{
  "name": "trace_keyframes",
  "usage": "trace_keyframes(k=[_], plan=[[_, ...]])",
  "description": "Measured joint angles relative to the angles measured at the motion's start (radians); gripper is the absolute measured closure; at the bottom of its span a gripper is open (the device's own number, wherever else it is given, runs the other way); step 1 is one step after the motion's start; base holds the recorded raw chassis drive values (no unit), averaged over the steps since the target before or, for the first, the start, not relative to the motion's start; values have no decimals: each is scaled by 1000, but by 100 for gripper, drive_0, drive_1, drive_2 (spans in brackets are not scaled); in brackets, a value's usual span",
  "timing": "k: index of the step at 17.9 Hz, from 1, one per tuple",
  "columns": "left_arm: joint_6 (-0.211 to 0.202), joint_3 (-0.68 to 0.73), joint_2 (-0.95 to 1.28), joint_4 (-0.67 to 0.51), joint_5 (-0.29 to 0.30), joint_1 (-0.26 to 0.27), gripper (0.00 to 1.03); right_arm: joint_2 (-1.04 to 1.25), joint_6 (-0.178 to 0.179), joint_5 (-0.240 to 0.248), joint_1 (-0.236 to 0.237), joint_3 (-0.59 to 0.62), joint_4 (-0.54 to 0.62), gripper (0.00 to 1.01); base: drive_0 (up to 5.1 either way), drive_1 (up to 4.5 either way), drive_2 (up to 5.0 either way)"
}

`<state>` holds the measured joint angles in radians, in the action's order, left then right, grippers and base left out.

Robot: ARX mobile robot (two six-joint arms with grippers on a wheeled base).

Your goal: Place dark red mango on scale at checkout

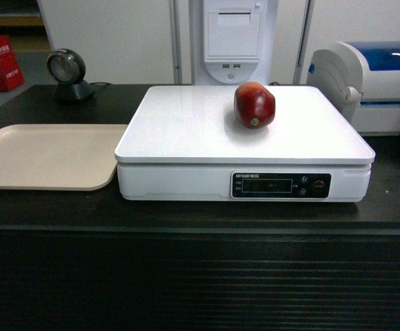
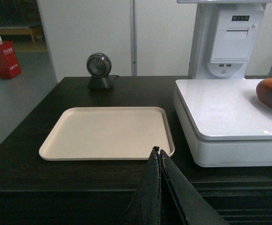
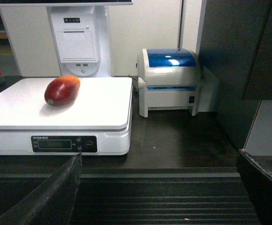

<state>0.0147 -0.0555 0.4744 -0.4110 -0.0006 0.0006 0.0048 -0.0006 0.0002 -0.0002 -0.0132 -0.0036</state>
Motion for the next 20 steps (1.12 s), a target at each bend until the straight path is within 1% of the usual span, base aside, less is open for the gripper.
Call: trace_keyframes(k=[4, 5, 11, 18, 20], plan=[[0, 16, -77, 53, 0, 0, 101, 0, 0, 0, 0, 0, 0, 3, 0, 0, 0], [0, 36, -80, 11, 0, 0, 101, 0, 0, 0, 0, 0, 0, 3, 0, 0, 0], [0, 47, -202, 138, 0, 0, 101, 0, 0, 0, 0, 0, 0, 3, 0, 0, 0], [0, 47, -305, 241, 0, 0, 101, 0, 0, 0, 0, 0, 0, 3, 0, 0, 0], [0, 43, -352, 315, 0, 0, 101, 0, 0, 0, 0, 0, 0, 3, 0, 0, 0]])
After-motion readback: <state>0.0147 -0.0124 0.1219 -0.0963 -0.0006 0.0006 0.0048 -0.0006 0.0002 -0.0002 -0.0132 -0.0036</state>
